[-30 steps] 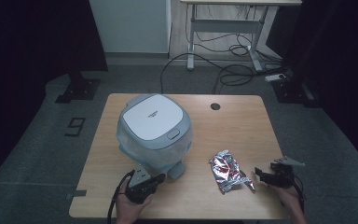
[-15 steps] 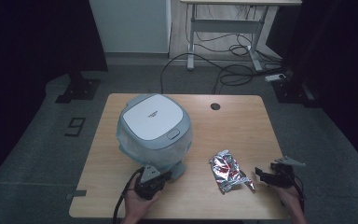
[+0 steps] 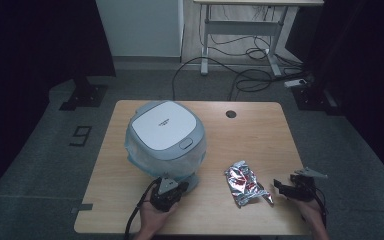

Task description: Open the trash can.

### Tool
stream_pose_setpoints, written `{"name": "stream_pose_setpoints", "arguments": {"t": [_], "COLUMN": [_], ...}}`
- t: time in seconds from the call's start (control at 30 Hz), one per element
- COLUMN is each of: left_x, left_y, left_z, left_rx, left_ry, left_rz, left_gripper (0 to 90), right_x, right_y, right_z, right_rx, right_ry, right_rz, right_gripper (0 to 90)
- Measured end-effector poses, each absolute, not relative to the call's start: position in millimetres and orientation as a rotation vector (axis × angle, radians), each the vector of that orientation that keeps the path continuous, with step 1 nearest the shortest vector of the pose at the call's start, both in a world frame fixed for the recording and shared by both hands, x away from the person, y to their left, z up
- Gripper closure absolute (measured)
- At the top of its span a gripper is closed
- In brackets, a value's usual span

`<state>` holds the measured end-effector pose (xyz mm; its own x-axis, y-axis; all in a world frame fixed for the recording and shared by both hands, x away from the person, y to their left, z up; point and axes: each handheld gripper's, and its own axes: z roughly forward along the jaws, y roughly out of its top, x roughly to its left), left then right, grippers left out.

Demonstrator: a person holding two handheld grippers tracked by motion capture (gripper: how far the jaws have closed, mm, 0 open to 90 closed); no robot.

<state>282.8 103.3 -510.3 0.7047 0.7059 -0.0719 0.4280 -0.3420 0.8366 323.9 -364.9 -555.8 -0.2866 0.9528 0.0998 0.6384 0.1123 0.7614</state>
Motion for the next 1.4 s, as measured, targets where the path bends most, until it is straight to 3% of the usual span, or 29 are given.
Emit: {"name": "stream_pose_setpoints", "arguments": {"t": [0.57,1.4], "left_x": [286.9,289.8], "left_y": [85.3,78.4], "left_z": [-522.8,-533.4], "left_rx": [1.999,2.046], "left_ry": [0.852,0.868], "left_rz": [0.406,0.545], "left_gripper": [89.2,90.0], "right_x": [324.0,324.0], "right_y": [-364.6,-365.6], "right_z": [-555.8,-555.8], "right_rx": [1.543,1.548], "right_ry": [1.981,1.979], "right_rz": [1.011,1.022], "right_gripper": [20.2,20.3]}}
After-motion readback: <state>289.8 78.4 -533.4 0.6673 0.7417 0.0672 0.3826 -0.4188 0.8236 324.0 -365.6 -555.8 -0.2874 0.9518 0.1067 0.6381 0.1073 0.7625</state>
